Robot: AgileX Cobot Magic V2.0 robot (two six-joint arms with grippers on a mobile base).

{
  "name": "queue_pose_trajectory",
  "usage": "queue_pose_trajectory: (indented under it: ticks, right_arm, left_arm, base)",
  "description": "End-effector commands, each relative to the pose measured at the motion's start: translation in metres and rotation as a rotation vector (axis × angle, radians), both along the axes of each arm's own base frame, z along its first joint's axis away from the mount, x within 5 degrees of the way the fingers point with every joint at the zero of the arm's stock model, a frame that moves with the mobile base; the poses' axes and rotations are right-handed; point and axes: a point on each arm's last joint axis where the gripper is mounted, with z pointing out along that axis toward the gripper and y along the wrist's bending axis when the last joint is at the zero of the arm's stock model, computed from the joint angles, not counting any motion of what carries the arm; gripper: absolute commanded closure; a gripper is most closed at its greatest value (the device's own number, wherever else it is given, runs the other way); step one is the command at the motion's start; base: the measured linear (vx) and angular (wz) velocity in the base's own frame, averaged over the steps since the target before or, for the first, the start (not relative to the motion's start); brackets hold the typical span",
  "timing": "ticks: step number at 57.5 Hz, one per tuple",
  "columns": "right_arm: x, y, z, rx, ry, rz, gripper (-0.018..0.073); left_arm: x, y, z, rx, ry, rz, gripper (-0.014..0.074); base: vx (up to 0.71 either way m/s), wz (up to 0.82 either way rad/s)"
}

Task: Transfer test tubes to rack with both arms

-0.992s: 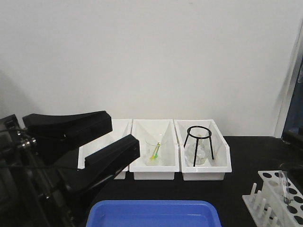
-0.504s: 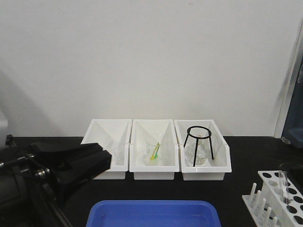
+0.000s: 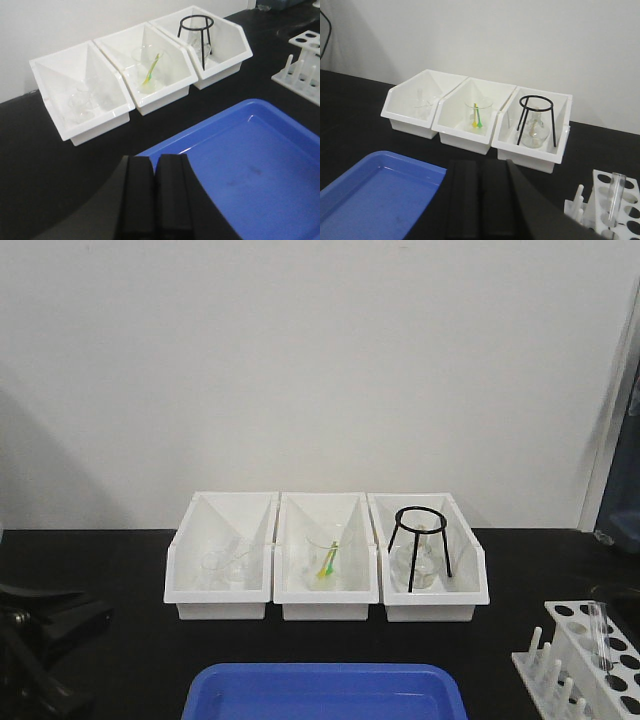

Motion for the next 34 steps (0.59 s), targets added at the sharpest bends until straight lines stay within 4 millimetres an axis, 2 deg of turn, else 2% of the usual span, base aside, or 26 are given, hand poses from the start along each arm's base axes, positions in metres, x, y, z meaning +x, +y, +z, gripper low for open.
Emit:
queue_pose_trajectory:
  ticks: [1, 34]
  right_arm:
    - [0.0013, -0.0017, 0.0105, 0.042, -0.047, -0.027, 0.0567]
    - [0.0, 0.0016, 0.0092, 0.042, -0.032, 0.011, 0.0567]
  left_arm:
    - [0.0009, 0.0012, 0.0086, -0.062, -0.09, 0.017, 0.0617]
    - [0.001, 0.0011, 0.0054, -0.057, -0.082, 0.017, 0.0617]
  base:
    - [0.0, 0.0]
    - [0.0, 0.0]
